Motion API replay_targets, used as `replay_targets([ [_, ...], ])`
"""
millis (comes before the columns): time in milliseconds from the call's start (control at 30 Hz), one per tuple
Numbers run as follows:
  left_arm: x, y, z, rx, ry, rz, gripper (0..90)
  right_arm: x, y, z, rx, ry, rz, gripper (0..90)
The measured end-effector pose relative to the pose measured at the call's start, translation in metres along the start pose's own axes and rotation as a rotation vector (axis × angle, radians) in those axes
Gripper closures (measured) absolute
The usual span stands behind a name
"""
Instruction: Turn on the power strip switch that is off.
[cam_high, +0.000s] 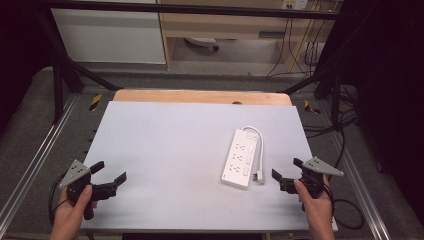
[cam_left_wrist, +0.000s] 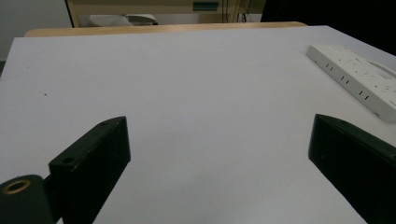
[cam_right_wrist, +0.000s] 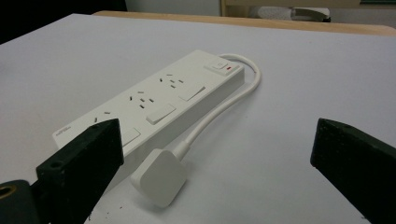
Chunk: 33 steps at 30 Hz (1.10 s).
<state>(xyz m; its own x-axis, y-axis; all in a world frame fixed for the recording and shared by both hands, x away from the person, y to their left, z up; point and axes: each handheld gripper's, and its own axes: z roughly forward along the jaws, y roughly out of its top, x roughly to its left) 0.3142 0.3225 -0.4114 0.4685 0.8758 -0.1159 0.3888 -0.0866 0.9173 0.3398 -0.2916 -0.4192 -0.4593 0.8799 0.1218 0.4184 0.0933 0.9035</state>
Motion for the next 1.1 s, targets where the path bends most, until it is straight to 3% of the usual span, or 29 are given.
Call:
replay_targets([
  [667,-0.001,-0.001,0.001,0.014,0.002,0.007,5.6,0.007,0.004,0.001,-0.011,-0.005,-0.005,2.6],
  [867,-0.002,-0.002,0.002,0.022,0.000,0.010,6.0,0.015,0.012,0.006,-0.030,0.022,0.017,2.7],
  [1100,-0.002,-0.002,0.002,0.023,-0.003,0.006,5.8,0.017,0.024,0.009,-0.045,0.018,0.033,4.4],
])
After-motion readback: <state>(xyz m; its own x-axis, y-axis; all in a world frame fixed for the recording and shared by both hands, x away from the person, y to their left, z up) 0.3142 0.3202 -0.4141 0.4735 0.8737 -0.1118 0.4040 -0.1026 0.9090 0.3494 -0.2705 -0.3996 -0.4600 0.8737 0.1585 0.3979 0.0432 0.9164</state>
